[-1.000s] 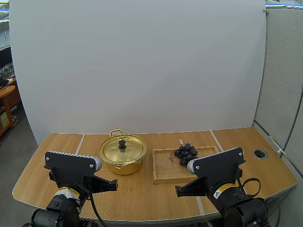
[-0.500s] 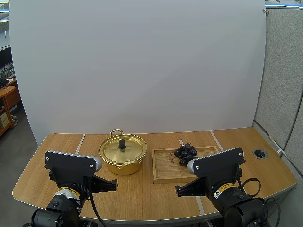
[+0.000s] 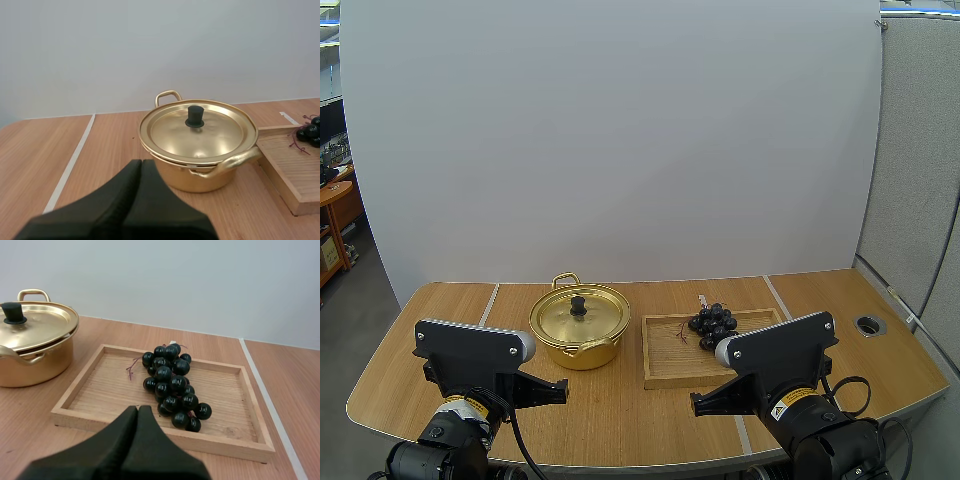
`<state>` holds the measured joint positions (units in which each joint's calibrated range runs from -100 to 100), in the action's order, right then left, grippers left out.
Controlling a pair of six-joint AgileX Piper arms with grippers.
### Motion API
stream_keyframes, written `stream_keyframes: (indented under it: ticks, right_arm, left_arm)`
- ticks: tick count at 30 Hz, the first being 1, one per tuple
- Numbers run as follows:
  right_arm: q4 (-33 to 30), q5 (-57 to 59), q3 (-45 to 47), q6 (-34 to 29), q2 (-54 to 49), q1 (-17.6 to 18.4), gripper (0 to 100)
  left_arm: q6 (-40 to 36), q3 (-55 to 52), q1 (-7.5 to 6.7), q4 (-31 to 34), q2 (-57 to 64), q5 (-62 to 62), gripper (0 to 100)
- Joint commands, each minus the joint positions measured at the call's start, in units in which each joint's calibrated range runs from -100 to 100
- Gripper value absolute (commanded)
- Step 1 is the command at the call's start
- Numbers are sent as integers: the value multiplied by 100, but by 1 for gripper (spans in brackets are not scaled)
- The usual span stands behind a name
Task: Open the pot, put the grape inside, and close it
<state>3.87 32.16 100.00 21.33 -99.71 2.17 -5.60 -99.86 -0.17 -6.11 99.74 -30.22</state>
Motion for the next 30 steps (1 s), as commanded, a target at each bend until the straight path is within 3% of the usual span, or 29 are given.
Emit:
stream_keyframes:
  ticks: [1,6,11,27,30]
  right_arm:
    - [53,-234,0,-14,-29,-26,0]
    - [31,-929,0,-14,-29,-26,0]
    - [145,-736,-820,-14,-29,-26,0]
    - [476,893,-4261,-14,-29,-26,0]
    - [429,1673,-4730,-14,-29,-26,0]
  left_arm:
    - [-64,-14,13,19,26,514,0]
    - [-64,199,13,110,26,1016,0]
    - [-64,973,13,110,26,1016,0]
    - [107,3607,13,123,26,971,0]
    - [130,3977,13,123,26,443,0]
